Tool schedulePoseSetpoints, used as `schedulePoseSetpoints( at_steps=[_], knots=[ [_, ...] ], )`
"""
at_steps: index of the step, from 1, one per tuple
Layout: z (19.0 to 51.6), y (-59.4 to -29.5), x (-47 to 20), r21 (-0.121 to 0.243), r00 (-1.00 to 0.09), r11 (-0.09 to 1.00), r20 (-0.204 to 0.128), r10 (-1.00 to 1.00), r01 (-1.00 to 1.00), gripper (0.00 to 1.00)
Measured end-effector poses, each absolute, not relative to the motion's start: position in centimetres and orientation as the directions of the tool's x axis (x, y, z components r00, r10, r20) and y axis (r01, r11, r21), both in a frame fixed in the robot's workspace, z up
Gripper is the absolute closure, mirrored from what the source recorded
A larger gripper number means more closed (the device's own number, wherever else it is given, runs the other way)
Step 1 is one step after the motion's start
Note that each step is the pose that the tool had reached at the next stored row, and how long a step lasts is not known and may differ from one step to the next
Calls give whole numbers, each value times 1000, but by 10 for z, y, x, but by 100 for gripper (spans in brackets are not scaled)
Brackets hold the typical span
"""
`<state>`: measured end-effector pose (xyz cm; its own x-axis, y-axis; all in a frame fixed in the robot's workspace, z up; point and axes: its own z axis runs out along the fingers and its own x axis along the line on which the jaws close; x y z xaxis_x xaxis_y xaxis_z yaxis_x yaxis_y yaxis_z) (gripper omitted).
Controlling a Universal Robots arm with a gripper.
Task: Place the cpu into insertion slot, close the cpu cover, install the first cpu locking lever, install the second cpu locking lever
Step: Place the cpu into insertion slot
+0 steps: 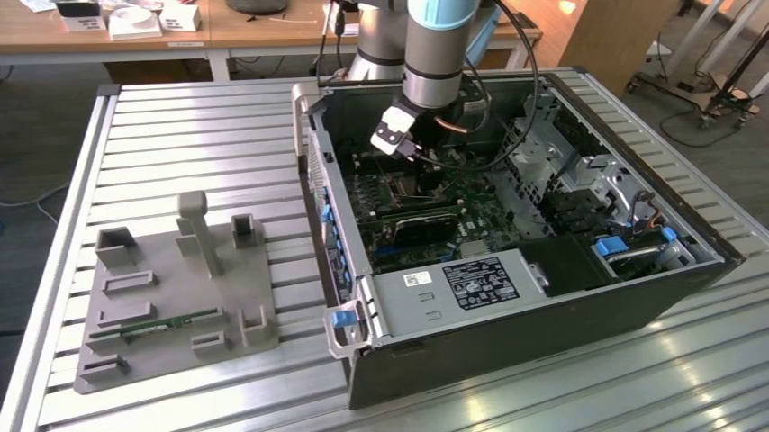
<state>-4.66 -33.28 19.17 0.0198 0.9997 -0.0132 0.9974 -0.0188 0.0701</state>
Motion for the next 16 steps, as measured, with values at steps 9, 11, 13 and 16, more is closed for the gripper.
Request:
schedulePoseSetpoints(
  at_steps=[9, 11, 13, 16],
  knots=[
    [192, -333, -47, 70, 20, -19, -13, 1000, 997, 38],
    [193, -333, -47, 70, 20, -19, -14, 1000, 997, 38],
    [195, -333, -47, 70, 20, -19, -13, 1000, 997, 38],
    [200, -333, -46, 70, 20, -19, -13, 1000, 997, 38]
  ],
)
